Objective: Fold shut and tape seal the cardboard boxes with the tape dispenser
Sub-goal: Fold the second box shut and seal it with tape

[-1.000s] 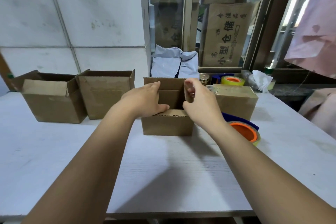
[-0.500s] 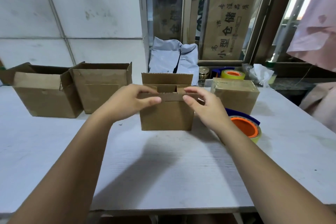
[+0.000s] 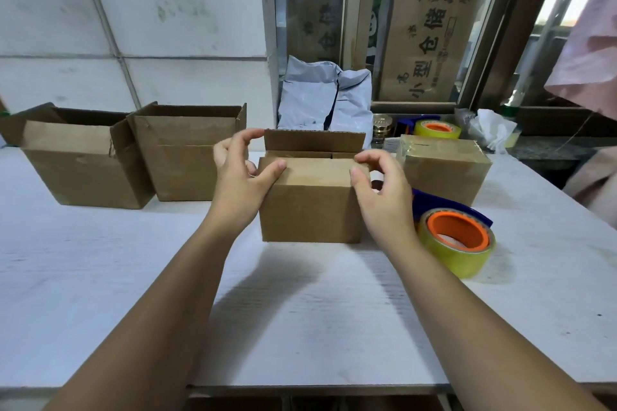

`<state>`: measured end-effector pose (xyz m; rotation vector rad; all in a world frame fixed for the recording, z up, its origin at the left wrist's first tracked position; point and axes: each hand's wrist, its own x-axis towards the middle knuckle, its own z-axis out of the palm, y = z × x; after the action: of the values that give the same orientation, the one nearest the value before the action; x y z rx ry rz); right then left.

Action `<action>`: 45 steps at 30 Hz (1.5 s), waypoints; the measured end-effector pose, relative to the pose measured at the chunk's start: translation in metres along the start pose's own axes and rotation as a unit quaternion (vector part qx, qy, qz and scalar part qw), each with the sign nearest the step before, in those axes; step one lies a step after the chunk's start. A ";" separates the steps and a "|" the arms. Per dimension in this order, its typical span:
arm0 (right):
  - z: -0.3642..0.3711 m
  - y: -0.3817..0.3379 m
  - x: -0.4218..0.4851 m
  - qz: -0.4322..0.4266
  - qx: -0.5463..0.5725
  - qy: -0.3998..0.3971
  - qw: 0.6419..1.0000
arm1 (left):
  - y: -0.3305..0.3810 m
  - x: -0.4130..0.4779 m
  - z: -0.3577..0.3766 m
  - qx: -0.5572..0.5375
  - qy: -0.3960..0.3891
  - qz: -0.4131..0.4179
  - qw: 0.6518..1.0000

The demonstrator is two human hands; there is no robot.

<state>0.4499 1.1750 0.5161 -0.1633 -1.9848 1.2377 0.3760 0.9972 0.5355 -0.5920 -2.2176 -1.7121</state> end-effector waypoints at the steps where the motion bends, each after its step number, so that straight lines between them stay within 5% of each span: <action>1: 0.002 0.002 0.000 0.017 0.022 0.001 1.000 | -0.003 0.001 0.001 -0.019 -0.007 -0.021 1.000; 7: 0.013 0.006 0.002 0.062 0.164 -0.039 0.984 | -0.013 0.002 0.007 -0.195 -0.091 -0.095 0.972; 14: 0.009 0.013 0.004 0.044 0.154 -0.073 0.984 | -0.012 -0.001 0.007 -0.181 -0.095 -0.033 0.978; 20: 0.008 0.018 0.005 0.062 0.131 -0.078 0.986 | -0.023 0.000 0.012 -0.045 -0.052 0.018 0.997; 23: 0.008 0.017 0.004 0.064 0.118 -0.065 0.989 | -0.019 -0.002 0.013 0.179 0.016 0.157 0.971; 25: 0.010 0.015 0.003 0.066 0.091 -0.048 0.992 | -0.012 -0.007 0.021 0.339 0.048 0.263 0.902; 28: 0.009 0.005 0.003 0.072 0.028 -0.046 0.996 | -0.007 -0.017 0.041 0.458 0.035 0.308 0.833; 34: -0.046 -0.018 -0.001 0.054 -0.107 -0.014 0.993 | -0.008 -0.023 0.041 0.457 0.046 0.330 0.825; 38: -0.099 -0.014 0.006 0.135 -0.233 0.039 0.962 | -0.005 -0.026 0.043 0.462 0.054 0.333 0.820; 45: -0.113 0.005 0.011 0.224 -0.419 -0.199 0.857 | -0.008 -0.026 0.040 0.460 0.069 0.382 0.798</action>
<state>0.5166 1.2629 0.5431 -0.9049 -2.8623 0.5823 0.3964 1.0296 0.5059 -0.8569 -1.9405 -0.1967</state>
